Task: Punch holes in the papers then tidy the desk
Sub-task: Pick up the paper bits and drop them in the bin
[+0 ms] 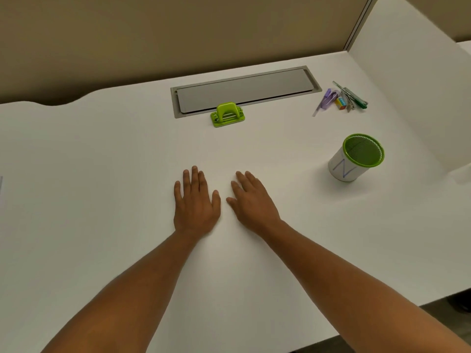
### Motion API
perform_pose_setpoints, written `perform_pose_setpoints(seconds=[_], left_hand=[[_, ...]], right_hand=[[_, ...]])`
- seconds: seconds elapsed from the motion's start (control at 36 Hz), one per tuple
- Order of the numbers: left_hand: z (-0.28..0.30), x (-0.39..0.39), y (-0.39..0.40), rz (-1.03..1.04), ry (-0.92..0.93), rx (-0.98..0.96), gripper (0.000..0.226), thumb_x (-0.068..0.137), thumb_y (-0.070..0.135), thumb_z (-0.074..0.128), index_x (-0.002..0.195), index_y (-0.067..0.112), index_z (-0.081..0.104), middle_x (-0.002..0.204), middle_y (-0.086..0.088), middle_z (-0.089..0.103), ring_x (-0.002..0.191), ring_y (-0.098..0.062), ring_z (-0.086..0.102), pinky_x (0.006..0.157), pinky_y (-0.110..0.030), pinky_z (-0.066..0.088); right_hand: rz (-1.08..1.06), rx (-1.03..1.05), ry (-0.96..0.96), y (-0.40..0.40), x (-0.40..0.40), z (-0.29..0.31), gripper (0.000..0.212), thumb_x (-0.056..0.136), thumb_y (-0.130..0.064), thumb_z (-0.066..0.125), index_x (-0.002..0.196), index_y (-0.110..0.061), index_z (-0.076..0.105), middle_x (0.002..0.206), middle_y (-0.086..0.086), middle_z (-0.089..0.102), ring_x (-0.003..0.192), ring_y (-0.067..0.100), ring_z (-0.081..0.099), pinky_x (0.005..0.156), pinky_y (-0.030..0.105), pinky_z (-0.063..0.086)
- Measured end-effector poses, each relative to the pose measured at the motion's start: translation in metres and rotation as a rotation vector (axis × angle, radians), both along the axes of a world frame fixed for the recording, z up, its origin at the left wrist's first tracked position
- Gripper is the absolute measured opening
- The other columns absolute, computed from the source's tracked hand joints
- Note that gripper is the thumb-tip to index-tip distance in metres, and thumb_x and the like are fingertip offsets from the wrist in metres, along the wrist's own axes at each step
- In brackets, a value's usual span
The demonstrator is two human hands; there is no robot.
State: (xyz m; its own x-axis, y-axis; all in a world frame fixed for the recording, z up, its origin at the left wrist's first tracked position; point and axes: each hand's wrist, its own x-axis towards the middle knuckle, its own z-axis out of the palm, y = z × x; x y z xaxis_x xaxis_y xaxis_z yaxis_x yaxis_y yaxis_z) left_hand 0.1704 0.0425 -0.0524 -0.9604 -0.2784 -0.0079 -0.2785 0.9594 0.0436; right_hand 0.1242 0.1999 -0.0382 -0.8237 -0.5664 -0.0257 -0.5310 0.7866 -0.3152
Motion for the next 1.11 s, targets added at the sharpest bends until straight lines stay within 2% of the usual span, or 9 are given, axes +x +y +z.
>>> perform_pose_setpoints(seconds=[0.14,0.25,0.33,0.42,0.58,0.75,0.92,1.0,1.11], left_hand=[[0.000,0.000,0.000,-0.002,-0.006,0.011,0.072,0.096,0.047,0.014,0.153,0.005,0.021,0.163,-0.012,0.012,0.151,-0.028,0.007,0.121,-0.049,0.009],[0.000,0.000,0.000,0.000,-0.006,0.016,0.071,0.096,0.046,0.014,0.153,0.005,0.020,0.163,-0.011,0.011,0.152,-0.028,0.007,0.121,-0.049,0.009],[0.001,0.001,0.000,0.000,-0.007,0.020,0.071,0.096,0.046,0.014,0.154,0.005,0.020,0.164,-0.011,0.010,0.152,-0.028,0.005,0.121,-0.049,0.008],[0.002,0.001,0.000,-0.003,-0.006,0.026,0.071,0.096,0.046,0.014,0.154,0.005,0.020,0.164,-0.011,0.009,0.152,-0.028,0.005,0.121,-0.049,0.008],[0.002,0.002,0.001,-0.003,-0.004,0.018,0.071,0.096,0.046,0.015,0.153,0.005,0.020,0.163,-0.012,0.010,0.152,-0.028,0.006,0.121,-0.049,0.008],[0.001,0.000,0.000,0.001,-0.010,0.025,0.072,0.095,0.047,0.012,0.154,0.005,0.018,0.164,-0.011,0.008,0.152,-0.028,0.005,0.121,-0.050,0.009],[0.001,0.001,0.000,0.000,-0.004,0.037,0.072,0.095,0.046,0.013,0.154,0.005,0.019,0.164,-0.012,0.009,0.152,-0.028,0.005,0.121,-0.050,0.009],[0.001,0.001,0.000,-0.002,-0.011,0.029,0.072,0.095,0.046,0.012,0.154,0.005,0.018,0.164,-0.012,0.008,0.152,-0.028,0.005,0.121,-0.050,0.009],[0.002,0.001,0.000,-0.001,-0.008,0.026,0.070,0.096,0.045,0.015,0.153,0.005,0.019,0.163,-0.012,0.010,0.151,-0.029,0.006,0.121,-0.050,0.008]], right_hand=[[0.092,-0.028,0.077,0.022,0.003,-0.006,0.037,0.101,-0.016,0.047,0.135,-0.003,0.055,0.146,0.014,0.050,0.139,0.034,0.040,0.114,0.043,0.032],[-0.012,-0.159,0.143,0.040,-0.001,0.003,0.024,0.090,-0.005,0.063,0.113,-0.001,0.071,0.117,0.013,0.070,0.112,0.037,0.061,0.086,0.044,0.057],[-0.191,-0.255,0.121,0.045,-0.009,0.013,0.021,0.090,-0.004,0.062,0.108,-0.003,0.072,0.101,0.012,0.069,0.097,0.035,0.059,0.075,0.037,0.053],[-0.312,-0.198,-0.019,0.043,-0.018,0.016,0.021,0.096,-0.020,0.055,0.102,-0.008,0.071,0.098,0.010,0.062,0.092,0.030,0.057,0.074,0.034,0.046],[-0.330,-0.169,-0.133,0.026,-0.013,0.013,0.036,0.091,-0.043,0.062,0.099,-0.008,0.062,0.098,0.008,0.058,0.091,0.025,0.053,0.075,0.035,0.045],[-0.209,-0.119,-0.039,0.012,-0.003,0.014,0.022,0.096,-0.024,0.058,0.097,-0.003,0.060,0.093,0.012,0.058,0.088,0.029,0.053,0.069,0.039,0.048],[-0.177,-0.042,0.042,0.019,-0.004,0.015,0.016,0.097,-0.006,0.044,0.086,-0.002,0.056,0.083,0.013,0.056,0.074,0.028,0.047,0.058,0.038,0.039],[-0.235,-0.026,-0.002,0.022,-0.007,0.013,0.013,0.093,0.000,0.044,0.086,-0.001,0.055,0.084,0.014,0.055,0.074,0.029,0.047,0.058,0.035,0.032],[-0.416,-0.175,-0.209,0.028,-0.019,0.018,0.012,0.090,-0.004,0.050,0.089,-0.006,0.062,0.088,0.004,0.062,0.080,0.023,0.057,0.067,0.032,0.044]])
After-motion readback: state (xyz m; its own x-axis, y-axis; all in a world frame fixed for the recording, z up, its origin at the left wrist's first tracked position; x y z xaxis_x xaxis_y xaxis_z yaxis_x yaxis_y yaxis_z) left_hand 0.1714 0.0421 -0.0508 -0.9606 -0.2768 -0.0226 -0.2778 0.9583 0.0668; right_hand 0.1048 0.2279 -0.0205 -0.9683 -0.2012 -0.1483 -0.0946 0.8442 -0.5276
